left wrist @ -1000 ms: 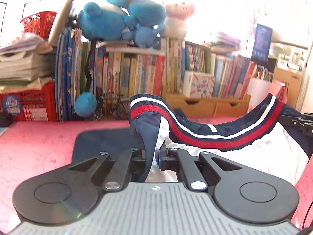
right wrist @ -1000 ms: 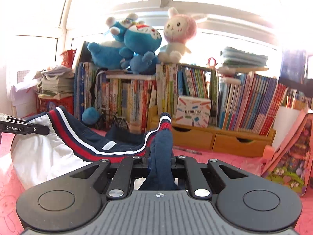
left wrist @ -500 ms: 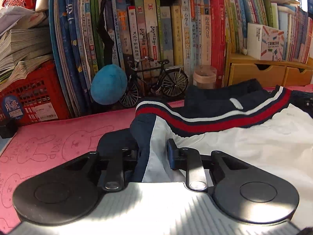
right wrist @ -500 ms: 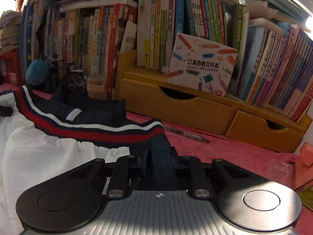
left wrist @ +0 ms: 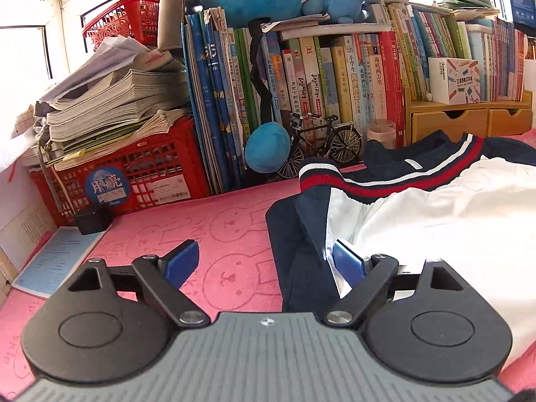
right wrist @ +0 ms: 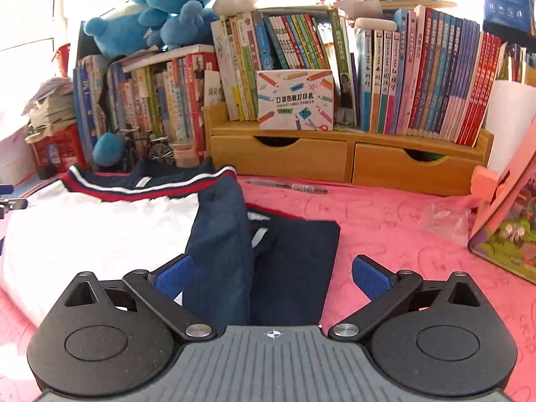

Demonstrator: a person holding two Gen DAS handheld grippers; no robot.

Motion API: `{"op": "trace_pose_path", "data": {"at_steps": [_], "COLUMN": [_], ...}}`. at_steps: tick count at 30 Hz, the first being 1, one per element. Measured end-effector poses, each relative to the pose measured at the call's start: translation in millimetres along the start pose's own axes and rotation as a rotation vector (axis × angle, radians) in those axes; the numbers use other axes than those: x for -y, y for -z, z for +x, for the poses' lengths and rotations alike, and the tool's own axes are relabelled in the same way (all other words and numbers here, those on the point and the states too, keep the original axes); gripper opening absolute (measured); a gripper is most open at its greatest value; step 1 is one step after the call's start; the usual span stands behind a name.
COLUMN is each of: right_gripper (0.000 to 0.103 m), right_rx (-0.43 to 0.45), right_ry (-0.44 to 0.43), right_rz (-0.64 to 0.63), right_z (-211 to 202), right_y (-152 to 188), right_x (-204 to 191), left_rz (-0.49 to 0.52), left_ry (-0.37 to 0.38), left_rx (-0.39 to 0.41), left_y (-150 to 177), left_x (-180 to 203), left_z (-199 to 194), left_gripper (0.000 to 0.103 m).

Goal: Fold clothes

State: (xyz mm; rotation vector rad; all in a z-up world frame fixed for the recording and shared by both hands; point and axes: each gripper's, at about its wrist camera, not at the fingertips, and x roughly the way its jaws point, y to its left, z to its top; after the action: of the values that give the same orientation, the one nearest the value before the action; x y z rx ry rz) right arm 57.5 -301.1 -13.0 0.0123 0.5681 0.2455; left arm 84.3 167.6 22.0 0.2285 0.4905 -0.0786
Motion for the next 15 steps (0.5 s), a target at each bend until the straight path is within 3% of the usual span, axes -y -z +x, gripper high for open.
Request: {"op": "trace_pose_path", "data": {"at_steps": [2,5,7,10,13,15], "right_gripper": [0.102,0.101,0.099,0.091,0.071,0.049], "right_rx": [-0.021,-0.037,-0.026,0.009,0.001,-0.042], "right_ry": [-0.035,-0.05,-0.095,-0.142,-0.138,-0.134], "right_rz": [0.013,0.024,0.044,0.036,0.101,0.182], "right_z": [-10.6,-15.3,-18.9,-16.8,-0.2,14.3], "right_y": [16.8,33.0,38.9,37.0,29.3,27.0], "right_x": [2.1,-1.8,-7.8,-19.4,-25.5,-24.7], "left_rz": [-0.009,-0.099,-0.179,-0.194,-0.125,-0.11], "left_ry": [-0.026,-0.058,-0.02,0.108,0.139,0.138], "left_rx": [-0.02,-0.068,-0.069,-0.047,-0.036,-0.053], "left_y": [8.4,19.6,29.4,43.8,51.8,55.4], "left_x": [-4.2,-17.1,-25.3,-18.7,2.0,10.8], "left_z": [-9.1,-20.2,-34.4,-59.0,-67.6,-63.7], "left_gripper": [0.089,0.089,0.089,0.089,0.089,0.089]}}
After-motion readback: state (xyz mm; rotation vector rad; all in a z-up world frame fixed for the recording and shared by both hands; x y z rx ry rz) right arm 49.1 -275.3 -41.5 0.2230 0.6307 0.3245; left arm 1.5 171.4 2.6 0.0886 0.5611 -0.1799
